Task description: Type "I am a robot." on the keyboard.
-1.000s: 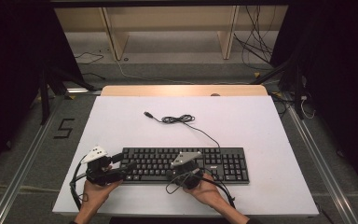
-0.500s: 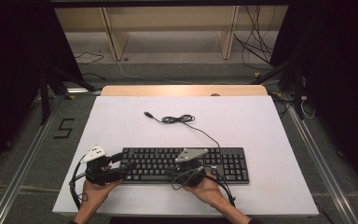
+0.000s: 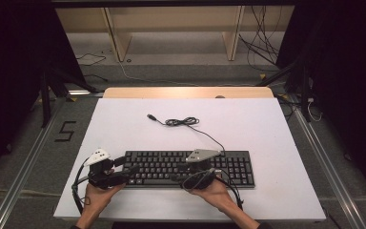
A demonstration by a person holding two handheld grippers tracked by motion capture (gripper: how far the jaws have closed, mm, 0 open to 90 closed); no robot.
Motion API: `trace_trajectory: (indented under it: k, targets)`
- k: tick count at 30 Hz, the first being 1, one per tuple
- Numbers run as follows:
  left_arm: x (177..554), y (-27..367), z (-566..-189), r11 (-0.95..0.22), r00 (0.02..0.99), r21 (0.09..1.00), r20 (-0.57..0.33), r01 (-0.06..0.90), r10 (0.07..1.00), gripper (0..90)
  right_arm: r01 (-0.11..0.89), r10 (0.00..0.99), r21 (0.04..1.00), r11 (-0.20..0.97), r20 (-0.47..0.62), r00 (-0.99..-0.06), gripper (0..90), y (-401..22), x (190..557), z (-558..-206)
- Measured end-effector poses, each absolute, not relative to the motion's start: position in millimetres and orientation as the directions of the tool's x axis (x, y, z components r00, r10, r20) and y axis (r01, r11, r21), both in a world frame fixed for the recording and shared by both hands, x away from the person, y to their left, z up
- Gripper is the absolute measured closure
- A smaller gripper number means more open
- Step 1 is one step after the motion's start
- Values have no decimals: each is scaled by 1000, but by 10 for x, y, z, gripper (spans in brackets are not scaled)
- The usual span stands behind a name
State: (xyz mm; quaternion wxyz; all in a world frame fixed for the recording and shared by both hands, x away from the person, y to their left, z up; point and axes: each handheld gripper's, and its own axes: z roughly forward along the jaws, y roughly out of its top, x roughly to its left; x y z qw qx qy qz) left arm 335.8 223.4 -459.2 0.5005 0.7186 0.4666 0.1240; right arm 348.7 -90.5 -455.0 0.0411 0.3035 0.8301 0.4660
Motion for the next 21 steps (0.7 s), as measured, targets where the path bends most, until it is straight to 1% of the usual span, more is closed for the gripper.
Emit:
trace_trajectory:
  k: [4,10,17,21]
  targets:
    - [3362,2225,-4595,-66,534,834,-288,549,795,288,466,547,803,371,217,-808,445,-936,3484,-4530]
    - [3375,2208,-4607,-75,536,830,-285,553,795,291,464,556,812,355,216,-803,390,-980,3476,-4506]
    - [3386,2178,-4611,-86,542,828,-280,555,793,316,465,565,818,338,219,-795,372,-1024,3468,-4488]
    - [3397,2172,-4605,-94,543,826,-275,555,793,369,464,566,821,332,219,-794,367,-1057,3458,-4481]
